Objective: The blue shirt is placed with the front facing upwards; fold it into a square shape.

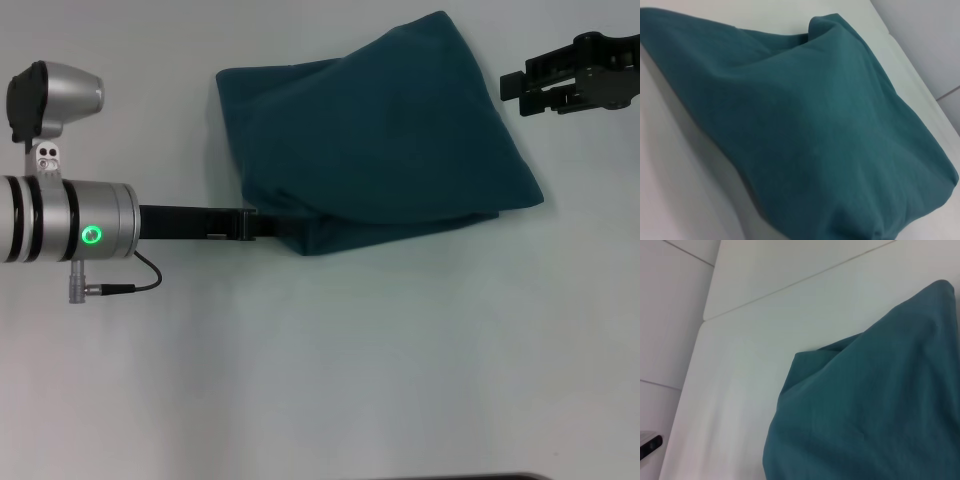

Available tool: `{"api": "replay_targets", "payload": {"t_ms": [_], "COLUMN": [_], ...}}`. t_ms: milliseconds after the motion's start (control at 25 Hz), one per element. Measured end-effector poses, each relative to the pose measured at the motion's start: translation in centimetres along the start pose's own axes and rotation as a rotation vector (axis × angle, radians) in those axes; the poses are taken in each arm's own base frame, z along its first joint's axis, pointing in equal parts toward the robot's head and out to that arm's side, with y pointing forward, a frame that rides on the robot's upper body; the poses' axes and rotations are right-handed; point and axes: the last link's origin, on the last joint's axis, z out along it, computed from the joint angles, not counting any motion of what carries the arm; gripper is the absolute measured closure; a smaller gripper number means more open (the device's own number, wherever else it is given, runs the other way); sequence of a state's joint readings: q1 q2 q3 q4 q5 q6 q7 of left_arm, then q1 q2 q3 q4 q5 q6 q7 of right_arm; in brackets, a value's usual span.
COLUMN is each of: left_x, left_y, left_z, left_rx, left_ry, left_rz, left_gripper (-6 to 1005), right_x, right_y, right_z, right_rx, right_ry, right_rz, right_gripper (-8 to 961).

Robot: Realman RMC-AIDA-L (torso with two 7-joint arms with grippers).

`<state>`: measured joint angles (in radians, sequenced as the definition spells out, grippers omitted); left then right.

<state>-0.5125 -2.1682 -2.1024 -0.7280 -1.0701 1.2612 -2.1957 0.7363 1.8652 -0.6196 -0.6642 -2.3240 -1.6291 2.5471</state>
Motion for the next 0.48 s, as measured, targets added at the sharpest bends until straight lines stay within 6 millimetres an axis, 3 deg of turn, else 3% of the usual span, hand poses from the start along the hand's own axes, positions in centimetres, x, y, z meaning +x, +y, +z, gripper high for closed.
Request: {"api": "replay_targets", "payload": {"t_ms": [280, 360, 480], "left_x": [-0.02, -0.20, -0.64], "left_y": [-0.08, -0.12, -0.37], "left_z": [-0.29, -0.44, -0.88], "left_rx": [-0.004, -0.009, -0.012], "left_ry": [0.000, -0.003, -0.009], "left_rz": [-0.031, -0.037, -0.049], "left_gripper": [640, 874, 903], "right_x": [0.03, 0.02, 0.04], "right_y": [-0.06, -0.06, -0.09], "right_z": [-0.05, -0.06, -0.06], "right_rx": [0.000, 0.000, 0.002], "right_ry": [-0.001, -0.002, 0.000], "right_rz": [0.001, 0.001, 0.001], "right_gripper": [459, 459, 459]}}
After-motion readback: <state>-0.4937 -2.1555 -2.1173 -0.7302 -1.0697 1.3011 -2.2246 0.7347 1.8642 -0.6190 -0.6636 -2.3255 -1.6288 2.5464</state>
